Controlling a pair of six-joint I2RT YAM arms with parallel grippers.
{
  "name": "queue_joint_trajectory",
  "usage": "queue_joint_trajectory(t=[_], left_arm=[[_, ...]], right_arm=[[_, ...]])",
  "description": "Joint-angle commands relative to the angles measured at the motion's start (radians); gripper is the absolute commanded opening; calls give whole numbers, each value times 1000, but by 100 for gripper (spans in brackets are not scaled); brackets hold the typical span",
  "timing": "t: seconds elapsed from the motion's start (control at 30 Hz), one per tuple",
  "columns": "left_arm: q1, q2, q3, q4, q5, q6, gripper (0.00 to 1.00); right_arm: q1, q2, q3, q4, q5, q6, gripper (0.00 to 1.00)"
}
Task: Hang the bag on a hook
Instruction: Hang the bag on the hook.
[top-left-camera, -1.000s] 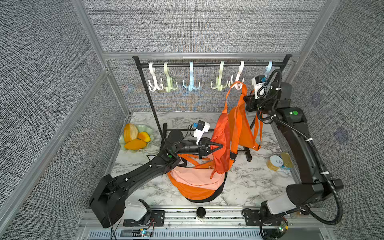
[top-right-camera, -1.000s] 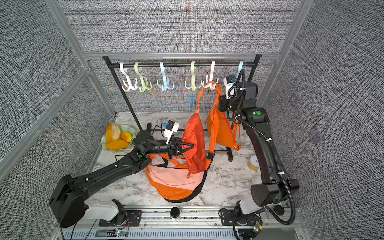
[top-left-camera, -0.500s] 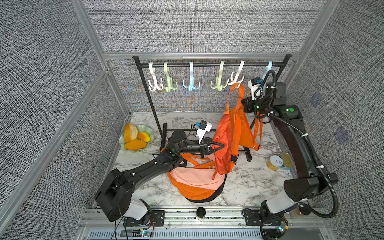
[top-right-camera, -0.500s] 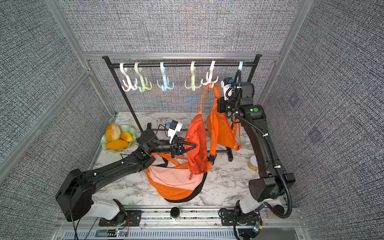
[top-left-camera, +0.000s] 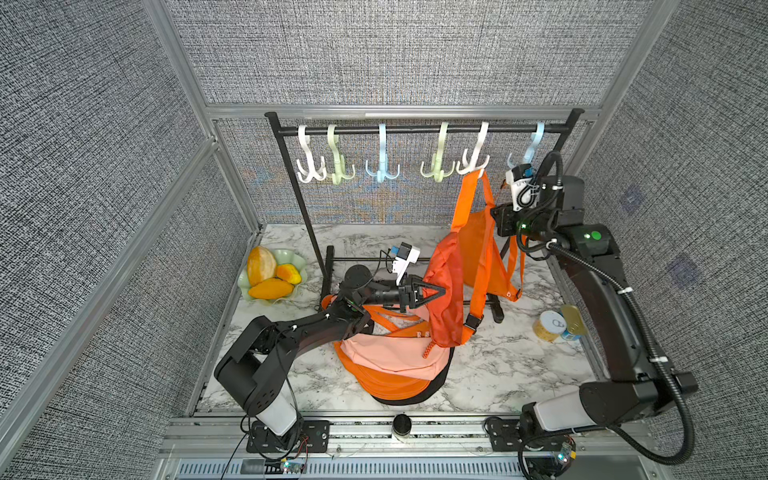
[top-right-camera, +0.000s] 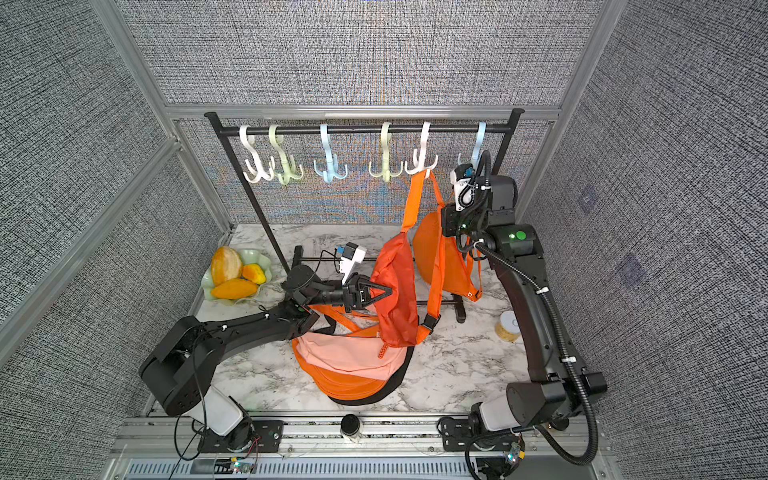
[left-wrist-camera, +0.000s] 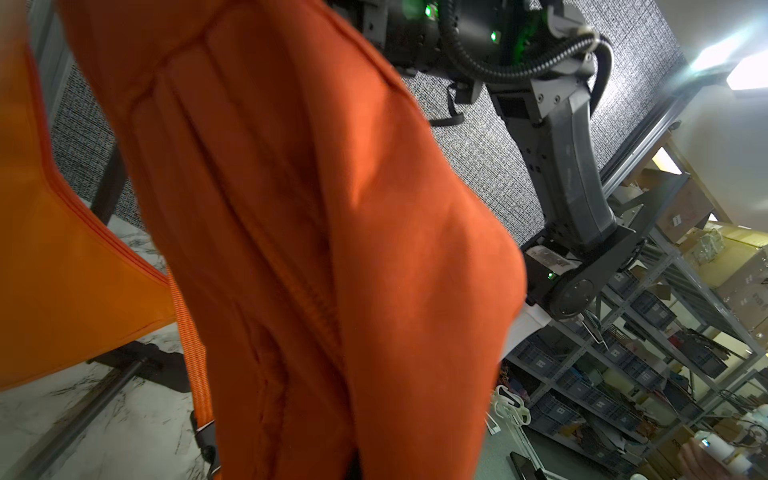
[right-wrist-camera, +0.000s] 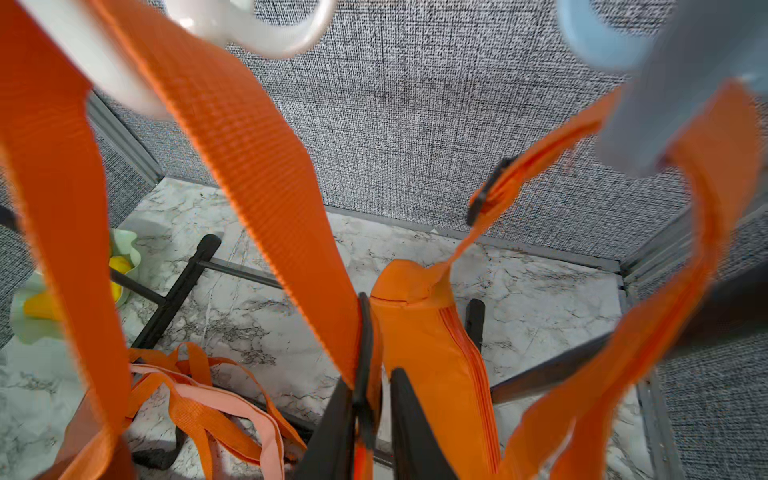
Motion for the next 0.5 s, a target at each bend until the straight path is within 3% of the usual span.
queue_joint_trajectory(t=[0.0, 0.17, 0.37, 0.47], left_arm=[[30, 29, 17, 77, 33, -36, 26], [73, 93, 51, 69, 36, -37, 60], [131, 149, 98, 32, 17, -16, 66], [158, 149, 145, -116, -19, 70, 67]], right_arm=[[6, -43, -29, 29, 85, 8, 20], [32, -117, -90, 53, 154, 5, 21], [128, -185, -102, 16, 305, -7, 21], [202, -231, -127, 23, 399, -17, 24]])
